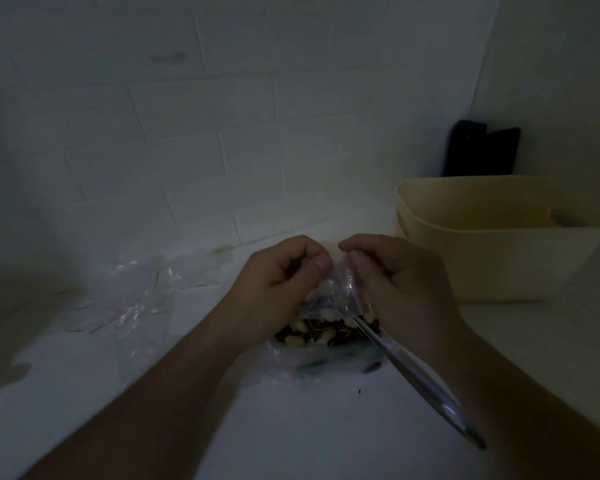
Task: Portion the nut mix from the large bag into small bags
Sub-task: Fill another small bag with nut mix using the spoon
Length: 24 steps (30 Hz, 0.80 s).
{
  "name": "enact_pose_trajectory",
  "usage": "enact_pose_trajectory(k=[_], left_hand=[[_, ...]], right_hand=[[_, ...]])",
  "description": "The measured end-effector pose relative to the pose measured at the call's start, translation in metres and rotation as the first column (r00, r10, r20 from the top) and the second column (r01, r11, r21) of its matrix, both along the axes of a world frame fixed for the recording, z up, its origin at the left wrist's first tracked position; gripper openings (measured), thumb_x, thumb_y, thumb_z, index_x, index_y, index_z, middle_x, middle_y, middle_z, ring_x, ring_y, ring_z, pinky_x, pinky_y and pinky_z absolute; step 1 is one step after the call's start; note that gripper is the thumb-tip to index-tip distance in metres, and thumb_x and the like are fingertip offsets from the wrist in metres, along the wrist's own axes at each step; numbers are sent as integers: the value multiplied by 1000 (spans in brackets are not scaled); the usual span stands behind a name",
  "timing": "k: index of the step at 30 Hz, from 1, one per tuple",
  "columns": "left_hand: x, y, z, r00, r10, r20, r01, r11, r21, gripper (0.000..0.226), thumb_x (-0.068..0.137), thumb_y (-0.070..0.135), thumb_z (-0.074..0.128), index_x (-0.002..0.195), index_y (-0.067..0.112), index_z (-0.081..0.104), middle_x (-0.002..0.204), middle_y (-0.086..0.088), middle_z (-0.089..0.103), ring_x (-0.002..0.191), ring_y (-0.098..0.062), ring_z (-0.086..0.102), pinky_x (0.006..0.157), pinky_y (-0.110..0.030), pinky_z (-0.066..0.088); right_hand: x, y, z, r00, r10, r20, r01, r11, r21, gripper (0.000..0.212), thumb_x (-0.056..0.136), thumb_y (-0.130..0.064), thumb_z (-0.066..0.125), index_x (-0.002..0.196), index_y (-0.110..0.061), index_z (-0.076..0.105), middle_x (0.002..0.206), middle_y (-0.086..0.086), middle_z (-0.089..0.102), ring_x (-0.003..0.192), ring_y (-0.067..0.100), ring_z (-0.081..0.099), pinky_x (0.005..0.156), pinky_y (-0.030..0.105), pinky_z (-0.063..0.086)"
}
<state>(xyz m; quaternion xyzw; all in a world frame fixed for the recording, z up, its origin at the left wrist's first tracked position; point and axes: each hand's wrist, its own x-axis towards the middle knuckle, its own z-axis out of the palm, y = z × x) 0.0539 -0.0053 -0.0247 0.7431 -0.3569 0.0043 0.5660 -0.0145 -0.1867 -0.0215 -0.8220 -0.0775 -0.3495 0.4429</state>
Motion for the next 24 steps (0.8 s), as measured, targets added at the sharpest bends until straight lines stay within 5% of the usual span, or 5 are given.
enact_pose_trajectory(k=[8, 13, 17, 21, 24], left_hand=[[-1, 3, 0, 993, 38, 114, -46, 996, 74, 22, 106, 19, 59, 90, 31, 67, 79, 16, 66, 71, -6, 59, 70, -27, 47], [1, 4, -3, 917, 121, 379, -191, 970, 152, 18, 98, 47, 59, 110, 37, 66, 96, 13, 68, 87, -11, 63, 78, -35, 51], [5, 4, -5, 749, 20, 663, -235, 943, 237, 87, 74, 75, 72, 143, 24, 58, 131, 9, 63, 125, -16, 55, 110, -40, 35], [4, -3, -9, 746, -12, 666, -210, 945, 252, 89, 73, 72, 75, 144, 21, 58, 128, 14, 64, 123, -10, 55, 115, -29, 27], [4, -4, -10, 764, 3, 646, -211, 946, 245, 85, 72, 70, 77, 141, 23, 62, 121, 16, 65, 117, -8, 57, 108, -36, 36]], right_hand=[[0, 0, 0, 980, 124, -153, -93, 976, 195, 22, 93, -8, 72, 87, -28, 76, 79, -8, 76, 69, 9, 72, 64, 27, 57], [3, -1, -3, 979, 45, -197, -10, 985, 174, 17, 93, -15, 70, 83, -29, 73, 75, -7, 75, 68, 12, 72, 69, 39, 62], [4, 1, 1, 977, -40, -212, 78, 981, 175, 18, 91, -18, 71, 78, -30, 70, 76, -15, 73, 69, 3, 70, 59, 15, 51], [2, 2, 0, 968, -82, -237, 105, 991, 86, 19, 90, -20, 72, 75, -29, 67, 73, -16, 70, 65, 1, 67, 54, 11, 45], [3, 1, -1, 968, -24, -252, 53, 992, 111, 17, 89, -20, 75, 78, -31, 68, 77, -16, 70, 66, 3, 69, 55, 15, 48]])
